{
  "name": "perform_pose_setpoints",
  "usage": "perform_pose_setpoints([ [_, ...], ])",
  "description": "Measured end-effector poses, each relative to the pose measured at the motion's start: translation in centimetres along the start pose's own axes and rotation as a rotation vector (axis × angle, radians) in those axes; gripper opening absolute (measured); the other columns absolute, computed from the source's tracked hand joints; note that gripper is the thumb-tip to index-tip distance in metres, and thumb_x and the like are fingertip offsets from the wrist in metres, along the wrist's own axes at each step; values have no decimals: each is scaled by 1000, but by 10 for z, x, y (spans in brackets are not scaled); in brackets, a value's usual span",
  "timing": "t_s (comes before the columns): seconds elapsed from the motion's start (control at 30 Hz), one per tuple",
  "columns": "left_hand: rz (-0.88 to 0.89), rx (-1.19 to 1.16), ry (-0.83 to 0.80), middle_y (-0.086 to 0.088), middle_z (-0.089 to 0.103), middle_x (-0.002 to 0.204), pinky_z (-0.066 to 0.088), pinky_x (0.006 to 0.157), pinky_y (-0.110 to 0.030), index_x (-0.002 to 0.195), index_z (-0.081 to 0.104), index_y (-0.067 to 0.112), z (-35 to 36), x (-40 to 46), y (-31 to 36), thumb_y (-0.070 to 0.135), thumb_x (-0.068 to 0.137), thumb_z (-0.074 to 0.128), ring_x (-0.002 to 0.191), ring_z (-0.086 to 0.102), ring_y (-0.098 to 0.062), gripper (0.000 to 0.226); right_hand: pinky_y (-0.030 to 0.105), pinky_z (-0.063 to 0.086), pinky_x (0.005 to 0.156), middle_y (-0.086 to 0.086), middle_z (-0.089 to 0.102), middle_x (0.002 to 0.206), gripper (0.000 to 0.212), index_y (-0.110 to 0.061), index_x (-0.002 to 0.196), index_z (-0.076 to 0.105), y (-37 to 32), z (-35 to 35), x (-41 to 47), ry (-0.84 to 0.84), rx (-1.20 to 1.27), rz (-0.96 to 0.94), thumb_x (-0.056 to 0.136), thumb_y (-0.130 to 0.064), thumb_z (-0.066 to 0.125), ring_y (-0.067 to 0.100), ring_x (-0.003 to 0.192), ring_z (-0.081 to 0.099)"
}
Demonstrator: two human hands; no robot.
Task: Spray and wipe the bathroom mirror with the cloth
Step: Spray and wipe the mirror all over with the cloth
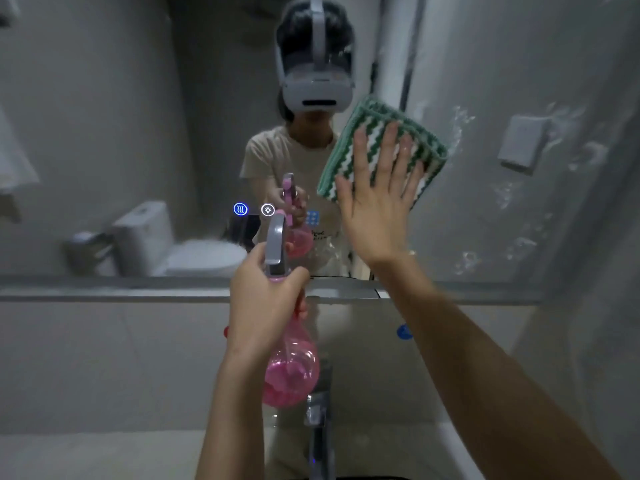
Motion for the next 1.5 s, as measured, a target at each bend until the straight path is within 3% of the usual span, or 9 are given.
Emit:
perform_pose_setpoints([
  [0.1, -19, 21, 56, -4, 48, 43, 41, 43, -31, 83, 59, 15, -5, -1, -12, -7, 74, 57, 40, 43, -20, 24, 48, -4, 117, 17, 13, 157, 57, -23, 151, 12, -11, 21, -41, -37, -14, -90, 101, -49, 19, 31, 146, -7],
  [0.2, -36, 59, 94, -8, 48, 43, 41, 40, -27, 82, 59, 12, -10, -8, -18, -11, 73, 55, 37, 41, -19, 25, 51, 17, 116, 12, 16, 158, 58, -26, 151, 19, -21, 38, -84, 45, -24, -164, 100, -48, 37, 29, 146, 10],
  [0.4, -42, 170, 99, -6, 50, 42, 42, 38, -28, 81, 60, 12, -22, -17, -24, -10, 70, 55, 36, 44, -20, 25, 46, 18, 112, 11, -5, 160, 60, -26, 152, 12, -34, 53, -132, 25, -49, -191, 101, -50, 32, 28, 147, 1],
  [0.63, -14, 167, 69, -8, 53, 43, 40, 43, -27, 83, 58, 15, -19, -16, -11, -6, 71, 56, 36, 47, -22, 24, 46, -2, 118, 1, -16, 159, 54, -32, 150, 14, -28, 36, -90, -21, -60, -254, 101, -49, 27, 20, 146, -11],
  [0.77, -24, 138, 51, -6, 50, 41, 43, 47, -34, 82, 56, 14, -16, -18, -8, -7, 72, 55, 37, 45, -21, 24, 40, -12, 114, 9, 16, 157, 58, -28, 150, 23, -20, 13, -15, 13, 20, -224, 97, -44, 41, 22, 145, 3],
  [1.0, -39, 145, 109, -7, 52, 46, 43, 41, -29, 87, 59, 16, -28, -21, -15, -7, 72, 57, 38, 47, -17, 28, 44, -6, 114, 17, 24, 155, 54, -24, 150, 23, -31, 18, -17, 42, 1, -116, 101, -46, 27, 29, 142, 10],
  [1.13, -76, 138, 133, -11, 52, 47, 39, 37, -21, 85, 59, 10, -36, -25, -23, -9, 72, 56, 36, 47, -17, 24, 47, 2, 117, 12, 18, 156, 57, -28, 153, 9, -36, 38, -69, 47, -22, -111, 102, -48, 24, 27, 147, -3],
  [1.23, -111, 98, 85, -13, 51, 52, 39, 36, -19, 91, 58, 11, -36, -30, -27, -12, 75, 54, 35, 46, -11, 28, 51, 18, 115, 10, 20, 157, 57, -27, 150, 24, -37, 45, -107, 80, 26, -164, 100, -46, 43, 28, 146, 10],
  [1.5, -103, 172, 76, -12, 52, 55, 40, 37, -21, 93, 59, 8, -31, -40, -37, -11, 75, 55, 37, 46, -12, 26, 45, 5, 117, 9, -5, 160, 61, -25, 153, 9, -40, 63, -152, 24, -34, -183, 101, -49, 32, 27, 147, -2],
])
Point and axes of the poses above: each hand's wrist, its own x-axis towards the middle knuckle, its own z-axis out of the palm, y = z × x, the point moved 1 cm from there along x, towards the middle knuckle
